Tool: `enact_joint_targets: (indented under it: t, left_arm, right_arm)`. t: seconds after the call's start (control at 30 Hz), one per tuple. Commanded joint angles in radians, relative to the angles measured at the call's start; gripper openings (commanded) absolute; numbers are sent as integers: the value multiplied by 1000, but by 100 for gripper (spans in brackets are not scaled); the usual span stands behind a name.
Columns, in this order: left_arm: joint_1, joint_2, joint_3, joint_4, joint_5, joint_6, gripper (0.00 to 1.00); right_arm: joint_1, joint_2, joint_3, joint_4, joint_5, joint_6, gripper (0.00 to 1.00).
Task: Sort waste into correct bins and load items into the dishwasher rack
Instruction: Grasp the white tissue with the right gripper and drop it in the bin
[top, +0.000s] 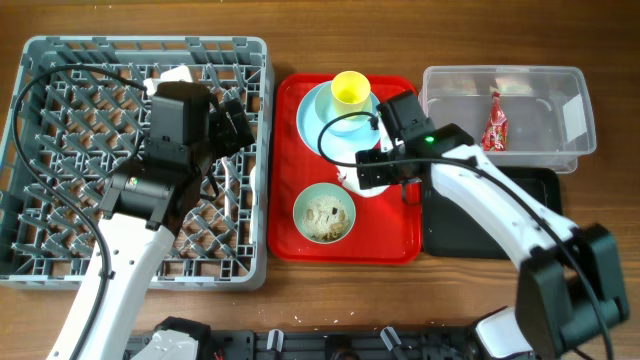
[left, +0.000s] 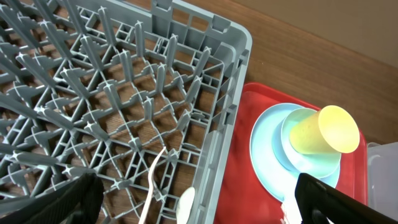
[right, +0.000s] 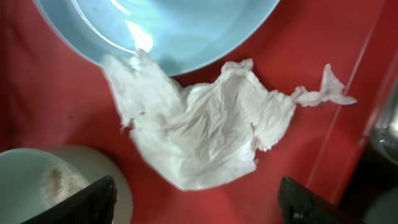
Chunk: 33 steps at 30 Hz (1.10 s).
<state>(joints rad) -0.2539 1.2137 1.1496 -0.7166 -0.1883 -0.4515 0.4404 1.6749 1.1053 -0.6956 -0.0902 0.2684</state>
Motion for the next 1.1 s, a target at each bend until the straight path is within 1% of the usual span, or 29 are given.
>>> enact_joint_targets:
  t: [0.0,0.07,0.1,0.13,0.17,0.2,0.23,0.3,0.33,0.43,0.5,0.57,0.7,0.73,0.8,0.83,0.9,0.97,1.0,1.07]
  left_arm:
    - [5,-2,9,2,1,-9,100]
    - [5,-2,9,2,2,-9,100]
    - [5,-2,9,2,1,-9,100]
    - [5,-2,9,2,2,-9,100]
    - [5,-2,9,2,1,-9,100]
    - [5,-2,9,2,2,-9,100]
    - [5,-2,9,2,1,-9,100]
    - [5,-2,9,2,1,-9,100]
    - [5,-2,9,2,1,-9,100]
    - [5,-2,9,2,1,-9,100]
    - [5,-2,9,2,1,-9,100]
    - [5,-2,9,2,1,-9,100]
    - [5,-2,9,2,2,-9,100]
    - [5,-2,9,2,1,-9,100]
    - [5,-2,9,2,2,-9,100]
    - [5,-2,9,2,1,-9,100]
    - [5,-2,9,2,1,-9,100]
    - [5,-2,9,2,2,-9,100]
    - [5,-2,9,2,1,-9,100]
    - [5,-2,9,2,2,-9,100]
  right_arm:
    - [6,106,-8,56,27,23,84]
    - [6,167,-8,101,27,23,84]
    - [6,199,-8,117,27,23,81]
    - [6,210,-8,117,28,23,68]
    - [6,210,-8,114,28,23,37]
    - [6,204,-5,105,27,23,19]
    - [5,179,15,58,24,23,4]
    - [2,97,69,-15,44,19,4]
    - [-6,27,100,-46,96,19,4]
    - [-66,-180,123,-46,287,24,4]
    - [-145,-265,123,-37,362,30,4]
    - [-257,-264,112,-16,383,26,4]
    - [-378,-192,71,70,383,26,4]
    - [-396,-148,70,86,382,21,22]
    - [-420,-74,71,103,383,18,91]
    - [-429,-65,71,102,382,15,100]
    - [-442,-98,105,47,382,-3,100]
    - [-442,-175,159,-13,359,-13,100]
    - [-442,-226,192,-58,294,-45,100]
    - [-441,-326,241,-132,72,-75,100]
